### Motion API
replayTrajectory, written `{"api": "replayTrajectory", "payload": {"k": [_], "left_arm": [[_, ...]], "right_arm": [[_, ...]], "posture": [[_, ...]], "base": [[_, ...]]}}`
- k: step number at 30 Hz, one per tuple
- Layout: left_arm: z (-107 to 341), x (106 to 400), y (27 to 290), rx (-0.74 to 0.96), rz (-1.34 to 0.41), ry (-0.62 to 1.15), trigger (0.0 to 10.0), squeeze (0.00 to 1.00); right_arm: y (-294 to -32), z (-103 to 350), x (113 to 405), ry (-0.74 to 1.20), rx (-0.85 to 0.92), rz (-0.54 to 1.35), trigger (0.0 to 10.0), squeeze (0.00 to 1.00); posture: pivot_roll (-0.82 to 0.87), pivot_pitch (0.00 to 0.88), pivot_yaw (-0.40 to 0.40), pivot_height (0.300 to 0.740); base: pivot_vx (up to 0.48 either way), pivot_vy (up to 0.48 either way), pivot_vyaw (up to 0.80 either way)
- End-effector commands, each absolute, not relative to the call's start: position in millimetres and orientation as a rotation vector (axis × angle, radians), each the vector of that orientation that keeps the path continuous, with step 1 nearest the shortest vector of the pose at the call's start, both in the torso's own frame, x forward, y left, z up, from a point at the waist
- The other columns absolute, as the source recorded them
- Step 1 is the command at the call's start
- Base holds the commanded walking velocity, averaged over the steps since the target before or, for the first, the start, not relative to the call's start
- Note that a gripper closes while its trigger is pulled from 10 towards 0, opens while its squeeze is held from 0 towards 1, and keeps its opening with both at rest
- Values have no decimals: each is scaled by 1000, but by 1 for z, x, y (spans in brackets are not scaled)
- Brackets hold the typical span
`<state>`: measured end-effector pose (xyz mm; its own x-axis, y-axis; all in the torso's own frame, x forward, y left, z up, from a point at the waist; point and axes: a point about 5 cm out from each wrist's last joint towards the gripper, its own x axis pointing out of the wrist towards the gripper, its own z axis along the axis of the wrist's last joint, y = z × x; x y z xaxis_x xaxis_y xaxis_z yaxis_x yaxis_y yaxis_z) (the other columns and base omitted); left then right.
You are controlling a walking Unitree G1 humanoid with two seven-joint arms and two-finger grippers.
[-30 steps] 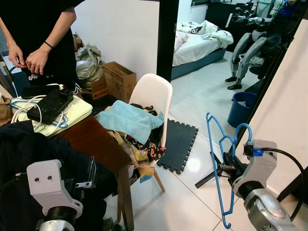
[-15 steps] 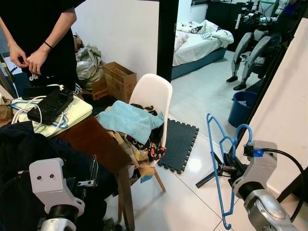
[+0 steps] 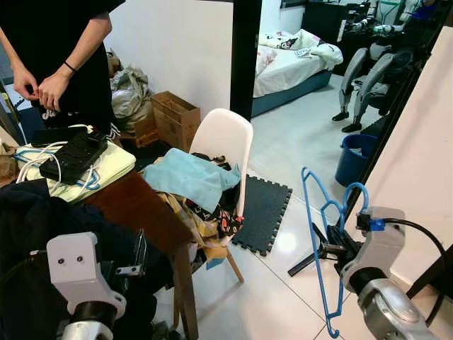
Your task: Hang hanger
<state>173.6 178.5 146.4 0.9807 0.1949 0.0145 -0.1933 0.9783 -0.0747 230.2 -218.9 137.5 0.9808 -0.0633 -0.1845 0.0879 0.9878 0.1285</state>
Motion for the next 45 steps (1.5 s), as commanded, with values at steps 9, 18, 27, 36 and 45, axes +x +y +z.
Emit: {"api": "replayTrajectory", "payload": {"k": [9,18,27,36,45], "left_arm": [[150,184,166,-60,121,-40,10000,0],[150,185,167,-55,129,-42,10000,0],[147,171,185,-81,243,-32,10000,0],[151,182,173,-125,170,-55,10000,0],[152,187,169,-113,129,-52,10000,0]], "right_arm": [[-207,141,232,168,151,-33,10000,0],[-209,140,234,168,138,-32,10000,0],[-228,134,227,196,155,-116,10000,0],[-212,140,234,167,180,-63,10000,0],[-206,143,234,155,166,-41,10000,0]], "posture": [[-100,0,6,740],[-90,0,-3,740],[-79,0,-8,740],[-93,0,2,740],[-105,0,14,740]], "base": [[0,0,0],[0,0,0],[0,0,0],[0,0,0],[0,0,0]]}}
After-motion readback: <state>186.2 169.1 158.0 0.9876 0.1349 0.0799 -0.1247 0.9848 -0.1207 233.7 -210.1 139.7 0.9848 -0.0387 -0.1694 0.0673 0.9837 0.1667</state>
